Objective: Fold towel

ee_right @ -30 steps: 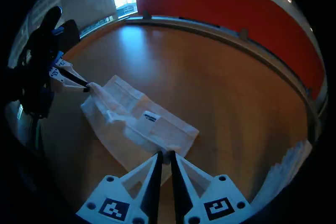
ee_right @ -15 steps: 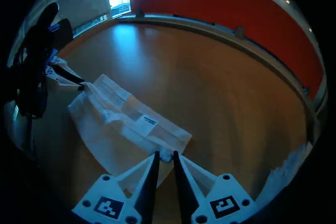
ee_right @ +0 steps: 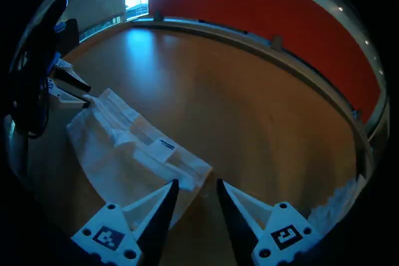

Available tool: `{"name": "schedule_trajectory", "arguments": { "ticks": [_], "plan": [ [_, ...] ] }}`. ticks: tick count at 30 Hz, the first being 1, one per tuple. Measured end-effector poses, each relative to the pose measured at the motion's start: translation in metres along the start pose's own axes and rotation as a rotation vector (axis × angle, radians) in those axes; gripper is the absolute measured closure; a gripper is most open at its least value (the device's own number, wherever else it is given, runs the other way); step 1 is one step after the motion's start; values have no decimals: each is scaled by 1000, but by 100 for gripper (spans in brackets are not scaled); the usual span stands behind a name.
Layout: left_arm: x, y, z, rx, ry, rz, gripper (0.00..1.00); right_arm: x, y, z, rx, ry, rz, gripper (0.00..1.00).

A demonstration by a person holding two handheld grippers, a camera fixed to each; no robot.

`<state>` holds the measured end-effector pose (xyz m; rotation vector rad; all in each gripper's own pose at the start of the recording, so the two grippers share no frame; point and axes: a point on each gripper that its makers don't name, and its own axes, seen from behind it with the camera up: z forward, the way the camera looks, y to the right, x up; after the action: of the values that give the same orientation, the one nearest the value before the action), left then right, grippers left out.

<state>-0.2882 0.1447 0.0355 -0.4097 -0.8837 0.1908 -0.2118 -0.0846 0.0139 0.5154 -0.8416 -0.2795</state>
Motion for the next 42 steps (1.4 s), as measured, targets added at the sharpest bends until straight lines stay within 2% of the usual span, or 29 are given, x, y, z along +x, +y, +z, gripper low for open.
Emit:
{"name": "schedule_trajectory", "arguments": {
  "ticks": [3,14,16,18,20,21,30,36,42],
  "plan": [
    [1,-3,-1,7,5,-5,8,2,2,0,-11,7,-6,36],
    [9,-14,-4,45,33,-11,7,8,8,2,-34,34,11,32],
    [10,-16,-5,49,36,-14,7,9,9,1,-37,38,13,27],
    [11,-18,-6,53,40,-17,7,10,10,0,-39,42,13,13],
    [12,-19,-7,56,45,-19,7,11,9,-1,-37,46,12,4],
    [13,-19,-7,58,47,-21,7,11,9,-2,-36,48,11,3],
    [12,-18,-11,52,56,-52,7,10,5,-7,-36,53,11,3],
    [0,-17,-17,51,48,-55,7,7,-1,-15,-29,57,16,3],
    [-16,-15,-27,50,43,-82,7,-3,-8,-27,-28,58,16,3]
  ]
}}
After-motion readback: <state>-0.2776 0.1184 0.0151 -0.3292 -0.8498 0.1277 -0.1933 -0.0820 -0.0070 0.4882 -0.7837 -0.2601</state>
